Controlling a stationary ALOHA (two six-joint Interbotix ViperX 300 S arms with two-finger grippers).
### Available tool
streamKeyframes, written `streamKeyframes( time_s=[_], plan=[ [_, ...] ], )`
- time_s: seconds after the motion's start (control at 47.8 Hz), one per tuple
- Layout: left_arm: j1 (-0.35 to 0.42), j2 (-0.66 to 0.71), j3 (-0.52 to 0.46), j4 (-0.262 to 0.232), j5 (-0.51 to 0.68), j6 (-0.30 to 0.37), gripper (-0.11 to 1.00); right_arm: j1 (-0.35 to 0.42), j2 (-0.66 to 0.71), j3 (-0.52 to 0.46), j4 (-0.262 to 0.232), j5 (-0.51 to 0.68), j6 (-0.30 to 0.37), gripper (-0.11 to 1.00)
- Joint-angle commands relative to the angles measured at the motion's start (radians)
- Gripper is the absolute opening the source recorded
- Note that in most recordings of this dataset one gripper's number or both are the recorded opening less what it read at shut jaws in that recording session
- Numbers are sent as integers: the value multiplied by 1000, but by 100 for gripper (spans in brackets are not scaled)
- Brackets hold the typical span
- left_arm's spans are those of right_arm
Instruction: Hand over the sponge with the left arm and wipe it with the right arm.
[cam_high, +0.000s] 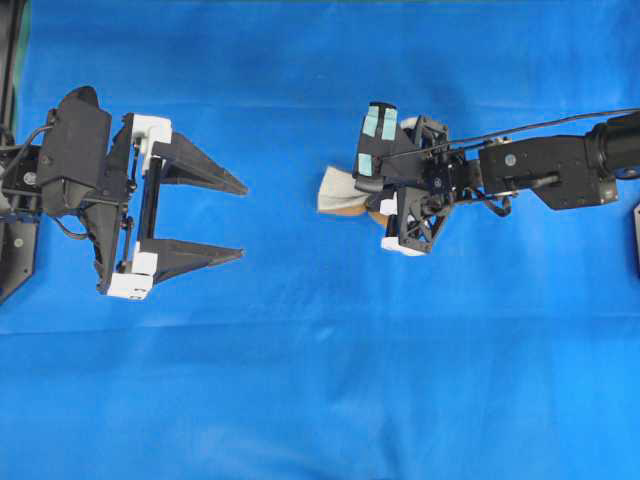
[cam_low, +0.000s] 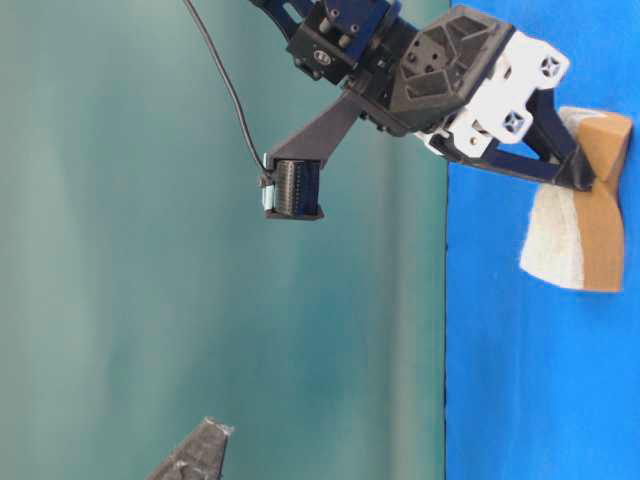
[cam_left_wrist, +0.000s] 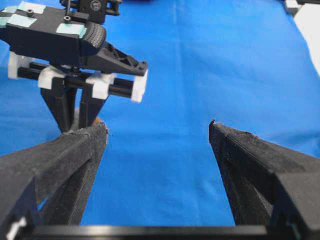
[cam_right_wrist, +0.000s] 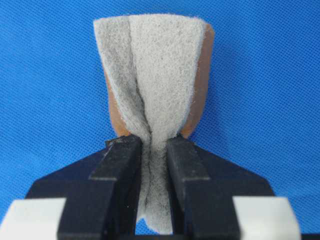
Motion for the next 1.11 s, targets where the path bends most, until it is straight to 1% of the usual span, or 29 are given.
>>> streamKeyframes(
  time_s=[0.0,0.167,0.314,0.335,0.377,0.398,0.46,0.502,0.544,0.816,1.088],
  plan=[
    [5,-3,-12,2,-9,2,80,-2,-20,-8,-3,-9,2,22],
    [5,-3,-12,2,-11,0,80,0,-18,-8,-3,-37,2,22],
    [5,-3,-11,0,-11,0,80,9,-20,-9,-3,-35,-2,21],
    [5,-5,-11,0,-11,0,80,9,-20,-9,-3,-35,-2,24],
    [5,-3,-12,2,-11,0,80,11,-20,-9,-5,-32,-5,36],
    [5,-3,-11,2,-11,0,80,12,-20,-9,-6,-32,-8,44],
    [5,-3,-11,2,-11,0,80,14,-23,-9,-8,-31,-9,60],
    [5,-3,-12,2,-11,0,80,15,-25,-9,-6,-31,-8,68],
    [5,-3,-12,2,-11,0,80,15,-28,-9,-8,-31,-8,73],
    [5,-3,-11,0,-11,0,80,26,-95,-15,-8,18,-5,74],
    [5,-3,-9,2,-11,2,80,46,-242,-18,-8,117,-11,74]
  ],
)
